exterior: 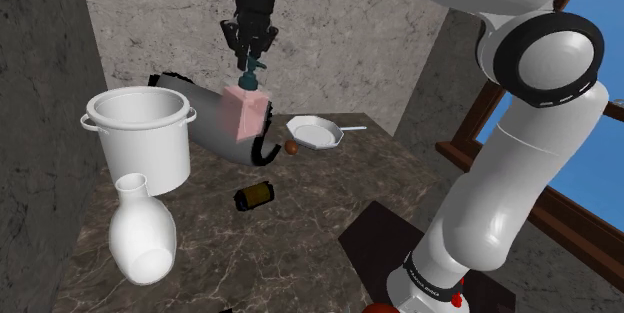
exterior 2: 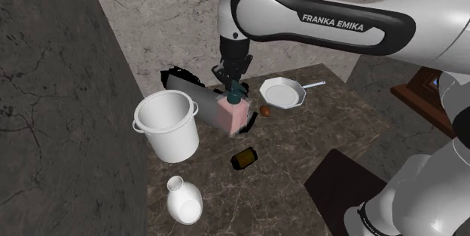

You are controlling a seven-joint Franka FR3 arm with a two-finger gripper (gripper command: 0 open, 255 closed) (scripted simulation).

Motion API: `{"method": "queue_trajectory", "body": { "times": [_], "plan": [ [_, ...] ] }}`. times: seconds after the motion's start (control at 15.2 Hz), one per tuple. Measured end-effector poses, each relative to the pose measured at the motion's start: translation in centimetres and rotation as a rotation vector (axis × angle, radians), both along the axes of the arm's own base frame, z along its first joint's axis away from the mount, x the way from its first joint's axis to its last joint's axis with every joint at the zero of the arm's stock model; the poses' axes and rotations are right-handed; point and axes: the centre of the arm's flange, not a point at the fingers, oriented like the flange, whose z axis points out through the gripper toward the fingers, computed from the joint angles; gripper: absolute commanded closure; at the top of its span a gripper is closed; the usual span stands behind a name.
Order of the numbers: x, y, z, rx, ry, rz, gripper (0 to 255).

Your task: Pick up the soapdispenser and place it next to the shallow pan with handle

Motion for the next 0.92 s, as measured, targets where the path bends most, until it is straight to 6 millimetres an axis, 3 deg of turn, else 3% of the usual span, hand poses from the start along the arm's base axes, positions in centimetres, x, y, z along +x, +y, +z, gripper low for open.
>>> {"method": "queue_trajectory", "body": {
  "times": [0.92],
  "plan": [
    [-3.7,-18.0,-3.0,0.000,0.000,-0.001,255]
  ]
}}
